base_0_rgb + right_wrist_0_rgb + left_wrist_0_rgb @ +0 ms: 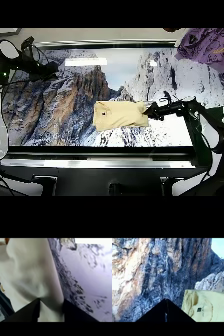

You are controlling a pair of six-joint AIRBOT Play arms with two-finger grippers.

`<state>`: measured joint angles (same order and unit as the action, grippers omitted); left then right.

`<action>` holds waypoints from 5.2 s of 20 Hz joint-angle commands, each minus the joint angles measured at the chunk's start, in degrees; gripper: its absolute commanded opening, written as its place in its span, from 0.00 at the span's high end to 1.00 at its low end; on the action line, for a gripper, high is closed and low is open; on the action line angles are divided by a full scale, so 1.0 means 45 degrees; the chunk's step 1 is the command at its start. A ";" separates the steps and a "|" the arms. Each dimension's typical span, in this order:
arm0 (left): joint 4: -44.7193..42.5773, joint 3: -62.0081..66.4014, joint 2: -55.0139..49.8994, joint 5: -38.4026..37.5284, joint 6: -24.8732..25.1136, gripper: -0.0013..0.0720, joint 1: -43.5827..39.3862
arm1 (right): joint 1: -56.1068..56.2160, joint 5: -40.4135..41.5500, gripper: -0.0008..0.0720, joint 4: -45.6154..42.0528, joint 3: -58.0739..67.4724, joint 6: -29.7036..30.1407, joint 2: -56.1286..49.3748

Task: Fold the clothes and pants, and hang the long-sleeved shirts on hangers.

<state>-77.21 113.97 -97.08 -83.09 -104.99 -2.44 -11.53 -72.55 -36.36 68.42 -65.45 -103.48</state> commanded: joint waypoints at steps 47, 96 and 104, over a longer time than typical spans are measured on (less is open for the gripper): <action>0.0248 -0.0005 0.0005 -0.0641 0.0000 0.96 -0.0029 | -0.5251 -0.4896 0.95 -1.3716 0.7349 -1.1429 0.5382; -0.0233 -0.0384 0.2608 -0.0636 0.2341 0.96 0.0622 | 0.0826 0.2327 0.85 -0.9204 0.2142 -0.5955 0.7718; -0.0971 -0.7504 0.7665 0.2608 0.2336 0.96 0.0447 | 0.8116 0.2492 0.95 -1.0219 0.2118 -0.5872 0.7718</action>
<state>-80.16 89.36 -69.54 -76.55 -94.94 -0.34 15.77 -62.08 -80.97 77.82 -92.49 -68.71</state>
